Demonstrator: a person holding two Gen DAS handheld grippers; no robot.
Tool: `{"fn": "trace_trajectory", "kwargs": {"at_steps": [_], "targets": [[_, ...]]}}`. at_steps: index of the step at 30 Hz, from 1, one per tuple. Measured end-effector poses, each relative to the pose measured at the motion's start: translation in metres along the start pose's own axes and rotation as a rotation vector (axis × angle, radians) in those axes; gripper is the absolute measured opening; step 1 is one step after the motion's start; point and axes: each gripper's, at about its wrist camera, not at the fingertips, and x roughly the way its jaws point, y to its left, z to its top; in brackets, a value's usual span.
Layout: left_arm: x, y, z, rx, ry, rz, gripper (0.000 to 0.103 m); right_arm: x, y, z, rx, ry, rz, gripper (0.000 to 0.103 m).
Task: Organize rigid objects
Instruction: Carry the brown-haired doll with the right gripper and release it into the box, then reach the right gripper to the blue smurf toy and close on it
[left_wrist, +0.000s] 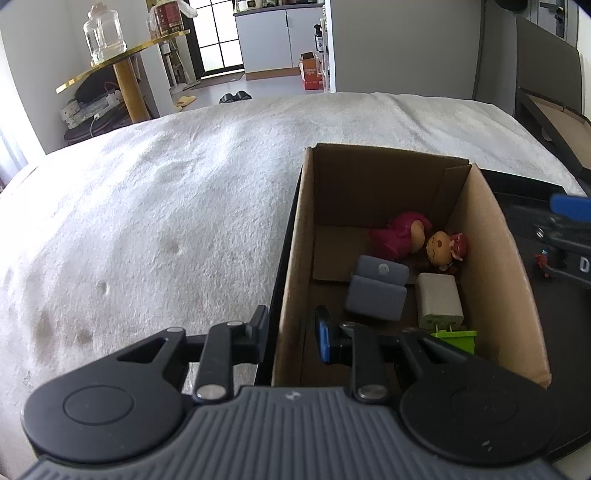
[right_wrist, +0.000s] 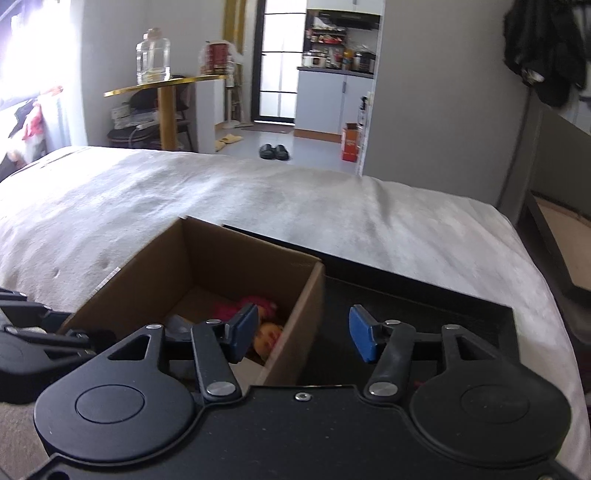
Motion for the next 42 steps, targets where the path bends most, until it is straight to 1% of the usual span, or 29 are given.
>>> {"fn": "trace_trajectory", "kwargs": {"at_steps": [3,5,8,11,15,17,19,22,23,26,35,42], "targets": [[-0.003,0.001,0.003,-0.011,0.0,0.001,0.035,-0.002,-0.013,-0.007,0.037,0.021,-0.021,0.057],[-0.004,0.001,0.004,-0.019,-0.002,0.005,0.052,-0.004,-0.022,-0.012,0.061,0.032,-0.031,0.064],[-0.009,-0.004,0.007,-0.002,-0.022,0.03,0.063,-0.005,-0.035,-0.02,0.095,0.048,-0.054,0.066],[-0.011,-0.009,0.008,0.005,-0.029,0.03,0.07,-0.003,-0.047,-0.027,0.128,0.07,-0.072,0.066],[-0.01,-0.017,0.008,0.034,-0.028,0.04,0.073,0.001,-0.058,-0.035,0.157,0.09,-0.095,0.069],[-0.008,-0.02,0.009,0.043,-0.021,0.045,0.074,0.003,-0.064,-0.038,0.171,0.095,-0.107,0.075],[-0.007,-0.023,0.009,0.049,-0.016,0.051,0.075,0.005,-0.069,-0.041,0.178,0.097,-0.116,0.079],[-0.004,-0.028,0.01,0.066,-0.009,0.065,0.076,0.008,-0.075,-0.046,0.179,0.101,-0.139,0.089],[-0.003,-0.029,0.009,0.073,-0.007,0.069,0.077,0.01,-0.078,-0.047,0.181,0.103,-0.146,0.09],[0.0,-0.035,0.011,0.087,0.003,0.075,0.079,0.016,-0.087,-0.051,0.2,0.118,-0.151,0.094],[0.002,-0.048,0.012,0.126,0.017,0.096,0.08,0.033,-0.106,-0.059,0.218,0.15,-0.174,0.103],[0.003,-0.051,0.013,0.133,0.033,0.152,0.08,0.043,-0.117,-0.064,0.221,0.164,-0.173,0.103]]}}
